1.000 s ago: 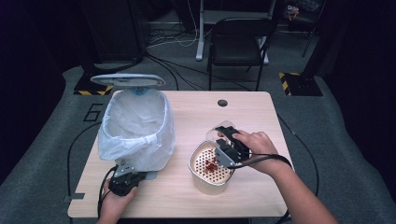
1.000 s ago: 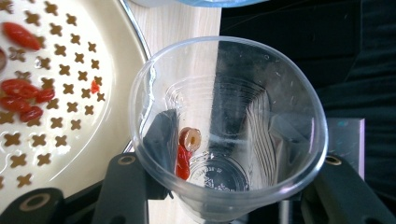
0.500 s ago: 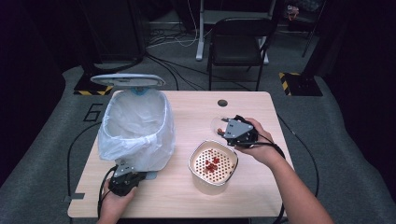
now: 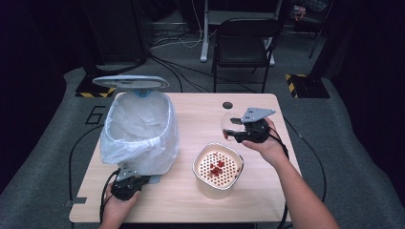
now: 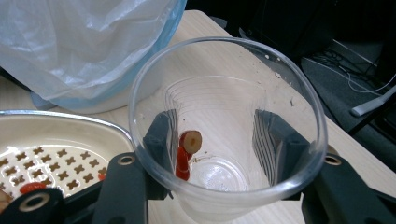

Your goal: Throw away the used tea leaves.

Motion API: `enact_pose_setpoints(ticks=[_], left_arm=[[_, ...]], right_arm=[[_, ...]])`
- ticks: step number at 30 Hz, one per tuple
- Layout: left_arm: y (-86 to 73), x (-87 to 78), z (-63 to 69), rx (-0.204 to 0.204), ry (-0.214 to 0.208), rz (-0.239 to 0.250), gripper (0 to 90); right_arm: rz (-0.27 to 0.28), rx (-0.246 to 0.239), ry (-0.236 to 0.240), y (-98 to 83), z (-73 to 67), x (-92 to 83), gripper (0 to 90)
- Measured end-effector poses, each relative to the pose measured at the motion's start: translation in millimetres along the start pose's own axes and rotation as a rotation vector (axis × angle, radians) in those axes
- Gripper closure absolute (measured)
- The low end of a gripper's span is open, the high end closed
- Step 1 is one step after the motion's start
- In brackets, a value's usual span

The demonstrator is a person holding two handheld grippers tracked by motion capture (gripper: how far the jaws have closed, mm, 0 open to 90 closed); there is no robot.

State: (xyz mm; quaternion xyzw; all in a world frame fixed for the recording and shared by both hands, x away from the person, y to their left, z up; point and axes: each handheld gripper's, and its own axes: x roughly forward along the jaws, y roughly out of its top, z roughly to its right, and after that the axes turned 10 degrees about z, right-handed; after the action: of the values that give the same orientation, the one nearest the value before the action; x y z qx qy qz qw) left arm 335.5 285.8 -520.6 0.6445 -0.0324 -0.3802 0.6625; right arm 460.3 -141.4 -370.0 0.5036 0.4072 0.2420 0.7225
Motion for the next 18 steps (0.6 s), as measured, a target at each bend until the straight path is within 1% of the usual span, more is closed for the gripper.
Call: enact_pose_setpoints(ticks=[1,2,4,5,6,8,11,12,13,14,15,16,17,18], left_arm=[[0.0,-0.1,0.0,-0.001,0.002,-0.001,90.0],[0.0,-0.1,0.1,-0.001,0.002,-0.001,90.0],[0.2,-0.1,-0.1,0.004,-0.003,-0.002,90.0],[0.2,-0.2,0.1,0.001,0.001,-0.003,90.0],[0.2,-0.1,0.0,0.004,-0.004,-0.002,90.0],[0.2,-0.1,0.0,0.004,-0.003,-0.002,90.0],[0.3,-0.1,0.2,0.004,-0.004,-0.002,90.0],[0.2,-0.2,0.5,0.002,0.001,-0.005,90.0],[0.5,-0.2,-0.4,0.018,-0.005,-0.009,90.0],[0.7,-0.6,-1.0,0.026,-0.001,-0.018,90.0],[0.3,-0.1,0.5,0.006,-0.003,-0.003,90.0],[0.6,-0.8,-0.8,0.024,0.006,-0.021,90.0],[0.4,-0.2,0.4,0.009,-0.001,-0.006,90.0],[0.4,-0.2,0.5,0.008,-0.001,-0.005,90.0]], right_arm=[[0.000,0.007,0.000,0.3,0.6,0.1,50.3],[-0.003,0.003,0.001,0.5,1.0,0.1,50.3],[-0.009,0.026,0.001,1.3,0.2,0.9,50.3],[-0.008,0.020,-0.001,2.2,0.2,1.2,50.3],[-0.007,0.021,-0.002,3.7,-0.4,0.7,50.3],[0.001,0.025,-0.002,8.1,-1.5,-0.7,50.3],[0.028,0.043,0.001,18.3,-6.5,-3.2,50.3],[0.030,0.039,0.005,21.9,-8.3,-3.7,50.3],[0.028,0.031,0.004,25.5,-10.3,-3.8,50.3],[0.027,0.015,0.001,29.7,-12.4,-3.6,50.3],[0.025,0.011,-0.002,32.1,-13.7,-3.5,50.3],[0.024,0.004,-0.008,35.1,-14.6,-3.5,50.3],[0.029,0.008,-0.013,37.6,-15.2,-3.7,50.3],[0.034,0.015,-0.012,40.1,-15.1,-4.0,50.3]])
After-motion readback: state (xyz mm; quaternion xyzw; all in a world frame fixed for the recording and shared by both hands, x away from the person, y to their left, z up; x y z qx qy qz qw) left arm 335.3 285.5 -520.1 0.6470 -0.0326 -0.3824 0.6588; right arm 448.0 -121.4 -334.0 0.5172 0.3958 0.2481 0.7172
